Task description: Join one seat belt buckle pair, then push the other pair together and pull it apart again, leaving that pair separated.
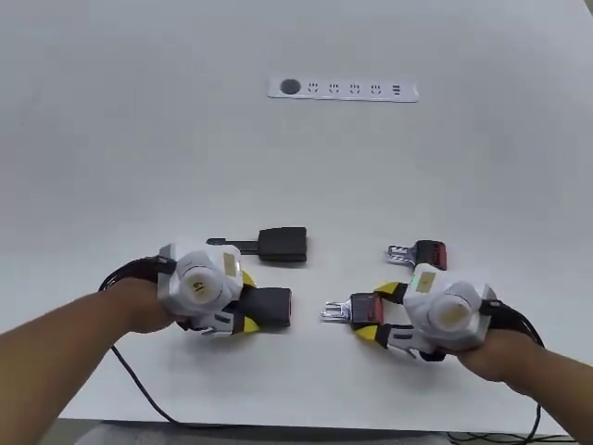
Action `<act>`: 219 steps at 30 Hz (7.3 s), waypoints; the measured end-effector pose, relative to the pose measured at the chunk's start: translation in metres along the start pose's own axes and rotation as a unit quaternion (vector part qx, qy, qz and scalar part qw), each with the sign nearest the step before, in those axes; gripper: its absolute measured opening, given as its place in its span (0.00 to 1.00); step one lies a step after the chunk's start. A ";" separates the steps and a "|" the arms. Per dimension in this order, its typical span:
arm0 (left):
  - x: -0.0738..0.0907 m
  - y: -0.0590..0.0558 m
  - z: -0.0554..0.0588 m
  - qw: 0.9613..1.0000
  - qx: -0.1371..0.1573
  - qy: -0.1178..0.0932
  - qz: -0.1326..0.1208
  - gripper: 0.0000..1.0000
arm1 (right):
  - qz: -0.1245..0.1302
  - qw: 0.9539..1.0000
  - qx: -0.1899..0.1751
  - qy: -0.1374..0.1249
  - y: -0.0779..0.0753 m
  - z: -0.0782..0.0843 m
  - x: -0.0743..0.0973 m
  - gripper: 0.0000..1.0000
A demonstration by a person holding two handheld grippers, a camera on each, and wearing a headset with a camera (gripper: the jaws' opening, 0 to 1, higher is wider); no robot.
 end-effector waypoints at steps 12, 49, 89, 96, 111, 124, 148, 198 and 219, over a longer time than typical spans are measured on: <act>-0.001 0.002 -0.001 1.000 -0.002 0.006 0.002 0.34 | -0.008 1.000 -0.001 -0.010 0.010 -0.015 -0.017 0.36; -0.002 0.003 -0.006 1.000 0.001 0.027 0.008 0.33 | -0.010 0.999 -0.015 -0.027 0.026 -0.045 -0.040 0.35; -0.002 0.004 -0.002 0.997 -0.057 0.012 0.046 0.32 | -0.073 0.995 0.069 0.007 0.021 -0.047 -0.043 0.32; -0.002 0.006 -0.001 0.997 -0.063 0.006 0.054 0.32 | -0.076 0.994 0.074 0.003 0.022 -0.046 -0.041 0.31; 0.000 0.006 0.002 0.994 -0.077 -0.013 0.071 0.32 | -0.088 0.993 0.081 -0.018 0.022 -0.042 -0.038 0.30; 0.000 0.006 0.002 0.994 -0.077 -0.020 0.078 0.31 | -0.087 0.993 0.070 -0.029 0.022 -0.038 -0.035 0.29; -0.002 0.000 -0.010 0.991 -0.107 0.032 0.074 0.35 | -0.066 0.993 0.097 -0.019 0.026 -0.041 -0.031 0.33; 0.035 0.062 -0.056 0.990 0.088 -0.103 -0.037 0.97 | 0.041 0.993 -0.047 -0.096 -0.084 -0.023 0.066 0.83; 0.005 0.091 -0.059 0.991 0.094 -0.099 -0.013 0.92 | -0.007 0.997 -0.060 -0.053 -0.117 0.010 0.064 0.81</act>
Point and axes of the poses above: the centre of the closed fingertips' face, and the gripper's own axes: x roughly backward along the fingers, y roughly to its left, z roughly out of its underside, the point moved 7 cm from there along x, roughly backward along the fingers, and after that the axes turned 5 degrees about -y, right-handed, at the moved point
